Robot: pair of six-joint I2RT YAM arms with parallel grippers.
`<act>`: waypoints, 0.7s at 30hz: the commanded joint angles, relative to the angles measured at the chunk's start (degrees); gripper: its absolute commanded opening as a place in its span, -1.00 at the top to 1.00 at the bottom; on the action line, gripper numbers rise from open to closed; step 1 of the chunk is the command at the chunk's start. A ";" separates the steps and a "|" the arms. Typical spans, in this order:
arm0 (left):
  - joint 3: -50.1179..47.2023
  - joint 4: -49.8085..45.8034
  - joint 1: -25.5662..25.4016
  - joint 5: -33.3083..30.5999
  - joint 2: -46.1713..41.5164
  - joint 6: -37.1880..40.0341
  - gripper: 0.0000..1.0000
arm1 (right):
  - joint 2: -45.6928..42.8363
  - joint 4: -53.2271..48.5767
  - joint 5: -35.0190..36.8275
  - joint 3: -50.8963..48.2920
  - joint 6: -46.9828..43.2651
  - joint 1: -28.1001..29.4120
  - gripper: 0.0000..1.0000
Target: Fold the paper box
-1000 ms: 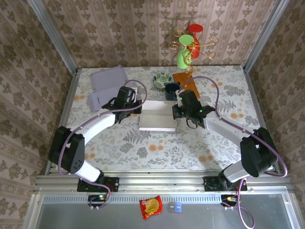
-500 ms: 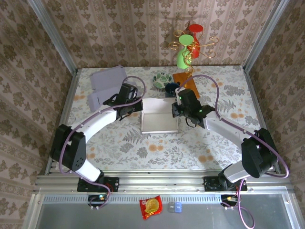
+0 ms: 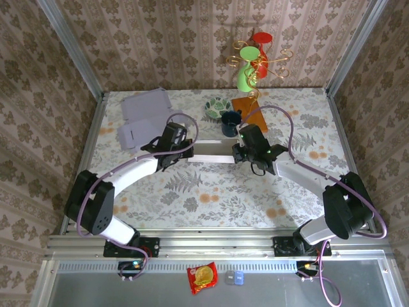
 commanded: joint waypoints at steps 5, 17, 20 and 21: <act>-1.16 -4.79 -3.57 -3.53 -2.01 0.31 0.90 | -5.89 -14.28 -2.61 4.75 17.31 0.66 0.05; -3.09 -4.93 -9.86 -12.52 -3.48 -4.40 0.92 | -25.31 -16.67 -4.52 -0.05 63.32 0.97 -0.16; -3.59 -4.71 -11.33 -14.64 -3.79 -5.20 0.92 | -25.10 -12.47 -2.62 -0.36 73.90 2.07 -0.16; -3.72 -4.71 -11.73 -15.38 -3.81 -5.58 0.92 | -24.32 -11.58 -1.67 0.18 76.53 2.72 -0.14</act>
